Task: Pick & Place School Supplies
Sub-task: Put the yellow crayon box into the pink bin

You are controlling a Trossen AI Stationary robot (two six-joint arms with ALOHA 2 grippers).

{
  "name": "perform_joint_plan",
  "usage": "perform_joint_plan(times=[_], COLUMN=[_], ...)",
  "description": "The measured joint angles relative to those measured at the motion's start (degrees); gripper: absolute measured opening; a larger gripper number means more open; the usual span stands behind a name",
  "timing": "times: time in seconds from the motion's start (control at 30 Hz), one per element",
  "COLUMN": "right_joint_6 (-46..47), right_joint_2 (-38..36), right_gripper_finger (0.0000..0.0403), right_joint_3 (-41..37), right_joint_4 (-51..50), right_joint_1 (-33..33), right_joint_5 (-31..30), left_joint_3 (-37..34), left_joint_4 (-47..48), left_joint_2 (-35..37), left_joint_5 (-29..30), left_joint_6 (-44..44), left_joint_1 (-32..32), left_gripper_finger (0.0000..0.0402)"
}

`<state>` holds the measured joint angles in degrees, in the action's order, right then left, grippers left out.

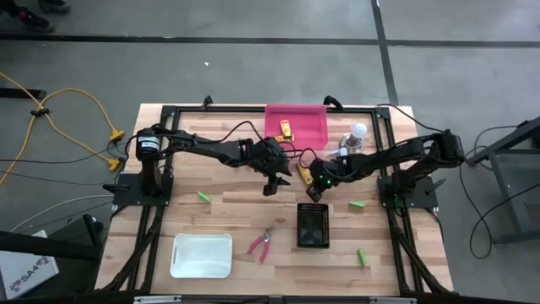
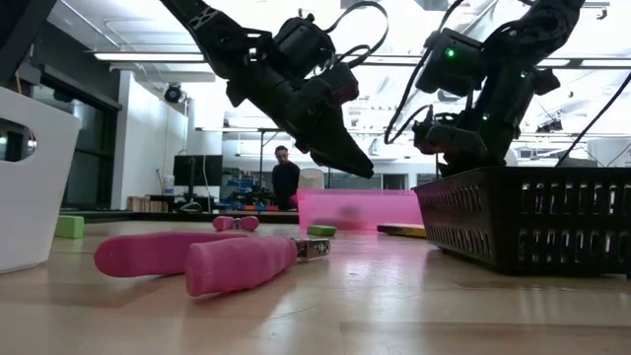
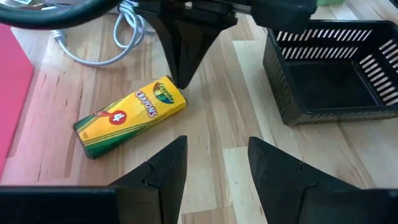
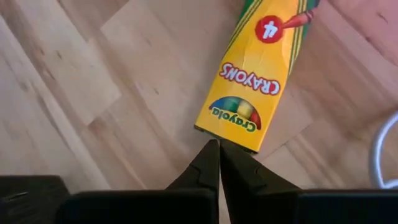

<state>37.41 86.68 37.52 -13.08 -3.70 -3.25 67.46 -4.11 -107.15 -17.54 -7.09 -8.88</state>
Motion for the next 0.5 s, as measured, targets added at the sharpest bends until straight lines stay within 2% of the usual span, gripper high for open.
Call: perform_joint_plan(times=[0.5], right_joint_6=[-5.2], right_joint_2=[0.0], right_gripper_finger=[0.0002], right_joint_3=[0.0], right_joint_4=[0.0], right_joint_1=[-4.9], right_joint_5=[-3.6], left_joint_3=[0.0], left_joint_4=[0.4], left_joint_2=[0.0], left_joint_5=[0.0], left_joint_6=[0.0], left_joint_1=[0.0], left_gripper_finger=[0.0165])
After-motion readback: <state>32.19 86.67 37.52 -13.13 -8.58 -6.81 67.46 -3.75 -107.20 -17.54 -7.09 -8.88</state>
